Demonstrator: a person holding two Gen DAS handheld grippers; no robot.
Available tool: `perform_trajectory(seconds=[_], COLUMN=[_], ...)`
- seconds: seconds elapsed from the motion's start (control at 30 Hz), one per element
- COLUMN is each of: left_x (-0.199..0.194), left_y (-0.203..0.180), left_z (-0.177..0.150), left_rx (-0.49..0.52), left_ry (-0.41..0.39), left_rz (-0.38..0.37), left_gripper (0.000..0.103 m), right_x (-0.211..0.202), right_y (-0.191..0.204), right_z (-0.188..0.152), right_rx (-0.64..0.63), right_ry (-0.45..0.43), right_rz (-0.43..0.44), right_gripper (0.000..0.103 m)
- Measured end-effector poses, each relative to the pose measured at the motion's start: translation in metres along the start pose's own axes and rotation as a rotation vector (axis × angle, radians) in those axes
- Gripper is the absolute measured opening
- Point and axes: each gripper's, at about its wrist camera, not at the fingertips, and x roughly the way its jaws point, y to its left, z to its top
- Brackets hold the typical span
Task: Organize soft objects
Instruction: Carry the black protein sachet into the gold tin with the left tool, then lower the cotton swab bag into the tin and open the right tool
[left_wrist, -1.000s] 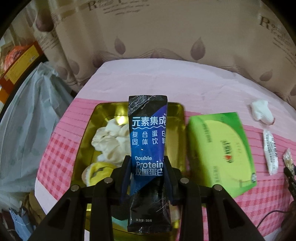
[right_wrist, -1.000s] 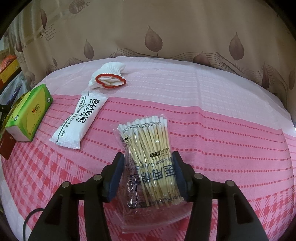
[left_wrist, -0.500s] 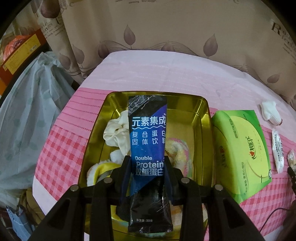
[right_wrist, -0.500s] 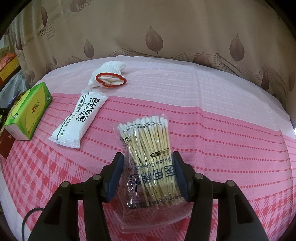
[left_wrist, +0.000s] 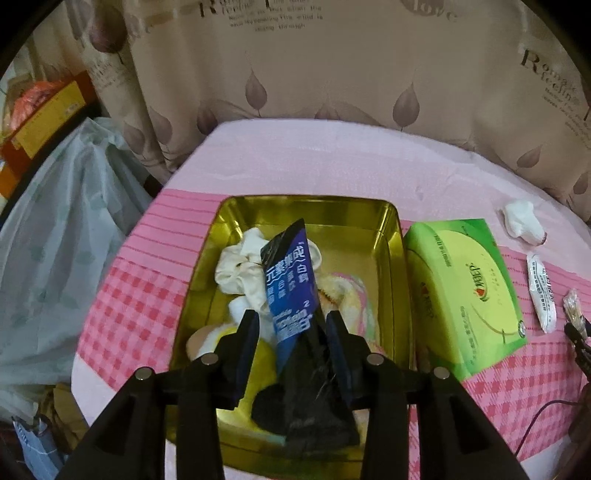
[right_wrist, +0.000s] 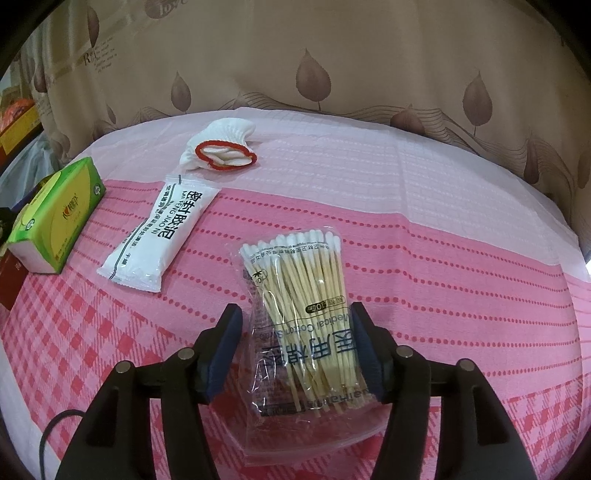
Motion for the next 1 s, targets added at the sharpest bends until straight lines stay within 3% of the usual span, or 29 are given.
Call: perform_trajectory(seconds=[0.27,0.37,0.63,1.0], left_x=[-0.022,-0.026,-0.025,-0.015], left_y=[-0.004,-0.002,0.017,0.034], left_z=[-0.029,-0.038,-0.044,-0.046], left_rx=[0.006,0.006,-0.066,-0.134], left_ry=[-0.065,-0.081,-0.083,-0.078], left_rz=[0.082,0.101,0.095,0.130], left_gripper=[0.039,0.039,0.039,0.039], right_x=[-0.002,-0.004,-0.007,-0.022], right_y=[0.002,0.002,0.007,0.023], right_z=[0.000,0.000,0.001,0.010], right_rx=[-0.006,-0.004,0.020,0.062], right_ry=[-0.002,-0.012,-0.009,-0.020], right_rz=[-0.010,-0.015,-0.028,-0.046], right_gripper=[0.054,0.038,0.027,0.024])
